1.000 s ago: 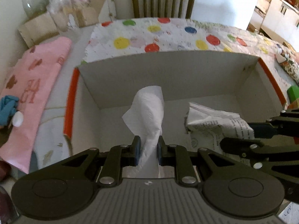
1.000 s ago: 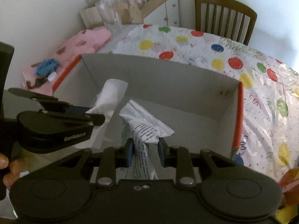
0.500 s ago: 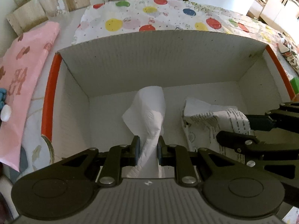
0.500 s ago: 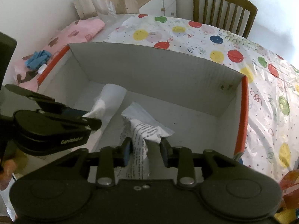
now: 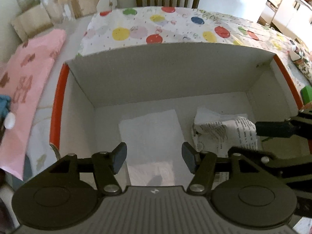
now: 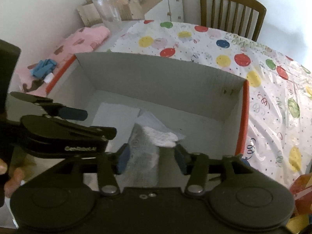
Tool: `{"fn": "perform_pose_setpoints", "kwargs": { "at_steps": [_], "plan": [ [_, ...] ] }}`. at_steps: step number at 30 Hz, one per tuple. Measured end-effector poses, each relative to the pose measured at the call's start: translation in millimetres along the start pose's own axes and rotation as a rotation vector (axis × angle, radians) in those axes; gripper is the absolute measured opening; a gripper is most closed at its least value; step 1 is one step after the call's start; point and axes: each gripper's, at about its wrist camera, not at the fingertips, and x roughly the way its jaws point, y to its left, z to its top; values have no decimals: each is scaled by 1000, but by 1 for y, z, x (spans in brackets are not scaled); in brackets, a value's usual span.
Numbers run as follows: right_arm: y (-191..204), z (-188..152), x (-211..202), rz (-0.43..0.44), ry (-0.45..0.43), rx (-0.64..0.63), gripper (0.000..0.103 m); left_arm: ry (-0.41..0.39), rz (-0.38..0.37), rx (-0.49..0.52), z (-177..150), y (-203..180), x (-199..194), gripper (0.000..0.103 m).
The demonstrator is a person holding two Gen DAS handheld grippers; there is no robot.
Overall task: Organize soft objects
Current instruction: 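Open the left tool over the box while the right tool releases the packet inside, then move both open tools back toward the tea bottle and black bag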
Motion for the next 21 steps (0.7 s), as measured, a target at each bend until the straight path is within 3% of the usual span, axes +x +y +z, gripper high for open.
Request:
{"fn": "perform_pose_setpoints", "kwargs": {
  "at_steps": [18,21],
  "plan": [
    [-5,-18,-70,40,-129,-2,66,-200,15,16,-18,-10,-69,67],
    [-7,-24,-87,49,-167,3,74,-249,4,14,-23,-15,-86,67]
  ]
}}
